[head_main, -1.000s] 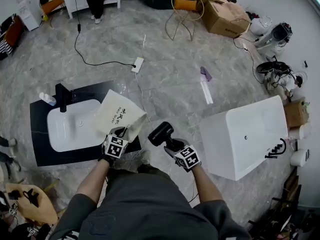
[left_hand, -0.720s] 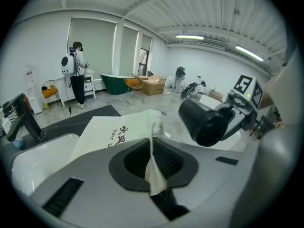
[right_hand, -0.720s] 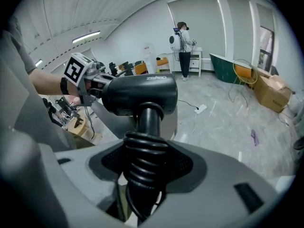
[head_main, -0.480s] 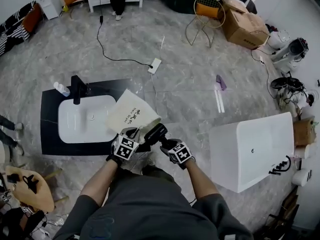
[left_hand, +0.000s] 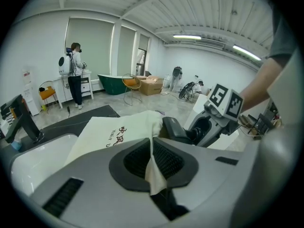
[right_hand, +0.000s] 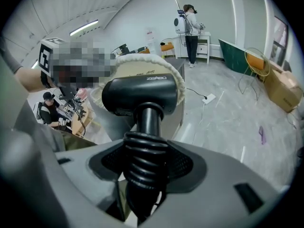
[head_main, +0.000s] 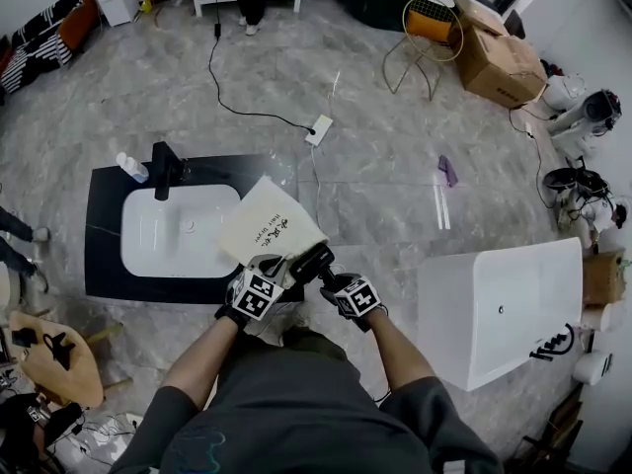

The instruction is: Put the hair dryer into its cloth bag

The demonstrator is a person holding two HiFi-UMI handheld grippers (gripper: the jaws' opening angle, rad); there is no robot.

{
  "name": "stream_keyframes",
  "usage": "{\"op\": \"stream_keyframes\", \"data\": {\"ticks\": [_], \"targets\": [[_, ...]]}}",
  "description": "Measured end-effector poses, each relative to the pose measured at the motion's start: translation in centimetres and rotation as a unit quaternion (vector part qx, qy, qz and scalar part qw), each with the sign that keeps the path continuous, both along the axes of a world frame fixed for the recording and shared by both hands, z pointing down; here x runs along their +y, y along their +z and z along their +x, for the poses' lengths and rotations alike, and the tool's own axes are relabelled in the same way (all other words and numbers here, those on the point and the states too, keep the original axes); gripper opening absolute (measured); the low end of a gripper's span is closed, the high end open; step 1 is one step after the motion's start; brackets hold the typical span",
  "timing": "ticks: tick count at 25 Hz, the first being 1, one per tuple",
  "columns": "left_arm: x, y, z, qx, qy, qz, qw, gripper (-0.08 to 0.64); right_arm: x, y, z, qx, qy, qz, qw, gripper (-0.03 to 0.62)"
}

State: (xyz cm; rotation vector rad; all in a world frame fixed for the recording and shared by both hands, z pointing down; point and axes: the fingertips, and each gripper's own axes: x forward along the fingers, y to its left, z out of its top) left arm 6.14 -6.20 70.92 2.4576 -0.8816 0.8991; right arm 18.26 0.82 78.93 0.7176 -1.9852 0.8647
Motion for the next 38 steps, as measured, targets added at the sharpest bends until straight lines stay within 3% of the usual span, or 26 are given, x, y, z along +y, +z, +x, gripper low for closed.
{"op": "stream_keyframes", "data": {"ticks": [7,20,27,33,38], "targets": [[1.2,0.6,0.9,-0.002,0.038,-0.003,0.9993,0.020,-2.3,1.1,-1.4,0.015,-0.031,-0.010,0.999,0.236],[1.3,1.2,0.4,0.010,0.054,-0.019,0.9983,0.020,-8.0,1.3,-7.2,0.060,-0.079,0.001,0.995,0.236],[1.7,2.0,0.3,0.010,0.060,-0.034,0.9976,0.020,-9.6,2.2,-9.6,0.052,-0.058,0.038,0.996,0.238],[1.8,2.7,0.0,0.006,0.061,-0.044,0.9972,0.020,-9.3,2.3,-9.7,0.059,-0.070,0.049,0.995,0.239],[1.9,3.1,0.1,0.000,0.064,-0.050,0.9967,0.020,-9.0,2.1,-9.7,0.020,-0.044,0.053,0.997,0.252]]}}
